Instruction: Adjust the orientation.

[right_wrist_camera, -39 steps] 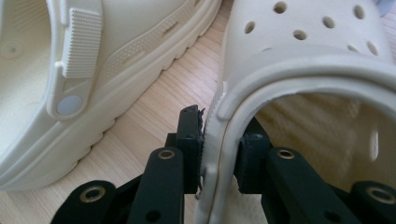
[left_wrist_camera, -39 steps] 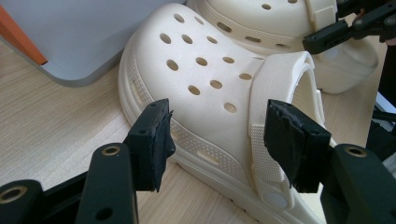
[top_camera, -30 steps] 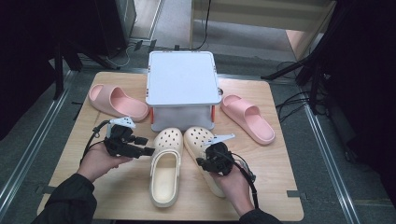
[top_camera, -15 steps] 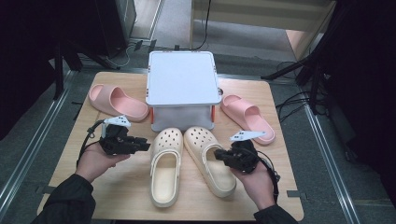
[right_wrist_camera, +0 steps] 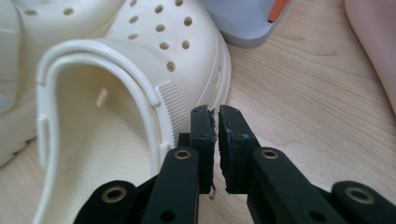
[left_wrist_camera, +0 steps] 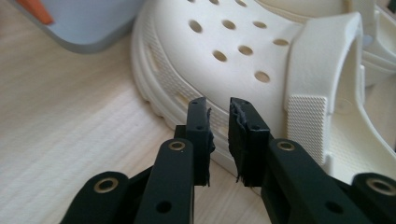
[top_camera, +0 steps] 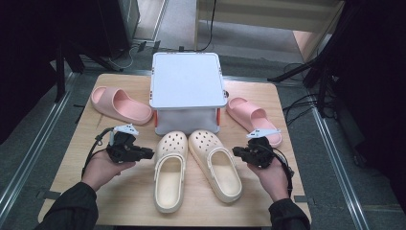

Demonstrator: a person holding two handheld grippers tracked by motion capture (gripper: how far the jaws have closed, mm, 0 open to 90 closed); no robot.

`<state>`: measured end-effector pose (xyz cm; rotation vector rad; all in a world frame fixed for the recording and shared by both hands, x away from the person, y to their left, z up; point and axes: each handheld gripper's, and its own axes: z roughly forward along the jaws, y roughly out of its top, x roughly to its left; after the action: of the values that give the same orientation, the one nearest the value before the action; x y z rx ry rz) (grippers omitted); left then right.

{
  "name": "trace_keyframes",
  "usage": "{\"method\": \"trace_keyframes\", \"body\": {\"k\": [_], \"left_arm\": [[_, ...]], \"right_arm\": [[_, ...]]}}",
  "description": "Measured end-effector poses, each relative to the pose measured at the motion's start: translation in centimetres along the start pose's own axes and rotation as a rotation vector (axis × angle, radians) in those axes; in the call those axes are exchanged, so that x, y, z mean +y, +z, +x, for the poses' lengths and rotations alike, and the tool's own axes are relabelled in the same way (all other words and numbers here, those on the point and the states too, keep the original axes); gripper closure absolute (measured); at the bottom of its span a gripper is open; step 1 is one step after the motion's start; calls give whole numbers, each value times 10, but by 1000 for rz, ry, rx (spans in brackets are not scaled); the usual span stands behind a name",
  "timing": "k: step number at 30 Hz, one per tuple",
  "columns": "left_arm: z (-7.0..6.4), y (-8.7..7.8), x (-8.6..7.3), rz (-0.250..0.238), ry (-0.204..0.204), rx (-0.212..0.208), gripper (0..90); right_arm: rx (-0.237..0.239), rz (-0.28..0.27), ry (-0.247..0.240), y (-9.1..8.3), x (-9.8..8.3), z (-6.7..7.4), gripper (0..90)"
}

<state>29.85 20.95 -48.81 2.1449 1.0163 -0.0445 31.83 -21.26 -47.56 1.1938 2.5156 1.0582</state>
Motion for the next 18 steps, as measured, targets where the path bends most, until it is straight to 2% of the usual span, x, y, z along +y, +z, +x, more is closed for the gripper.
{"method": "trace_keyframes", "body": {"k": [1,4,6,8,10,18], "left_arm": [[0,0,-1,4,10,12,773],[0,1,-3,8,1,13,774],[0,6,-5,32,-6,21,773],[0,12,-5,52,-11,18,772],[-2,16,-5,70,4,19,769],[-3,16,-6,60,-17,7,783]], "right_arm": [[-2,12,-10,3,1,0,840],[1,41,-25,10,2,1,840],[-3,48,-29,13,3,1,841],[4,52,-16,15,4,-1,844],[9,53,-9,16,5,0,853],[36,63,-15,21,6,7,847]]}}
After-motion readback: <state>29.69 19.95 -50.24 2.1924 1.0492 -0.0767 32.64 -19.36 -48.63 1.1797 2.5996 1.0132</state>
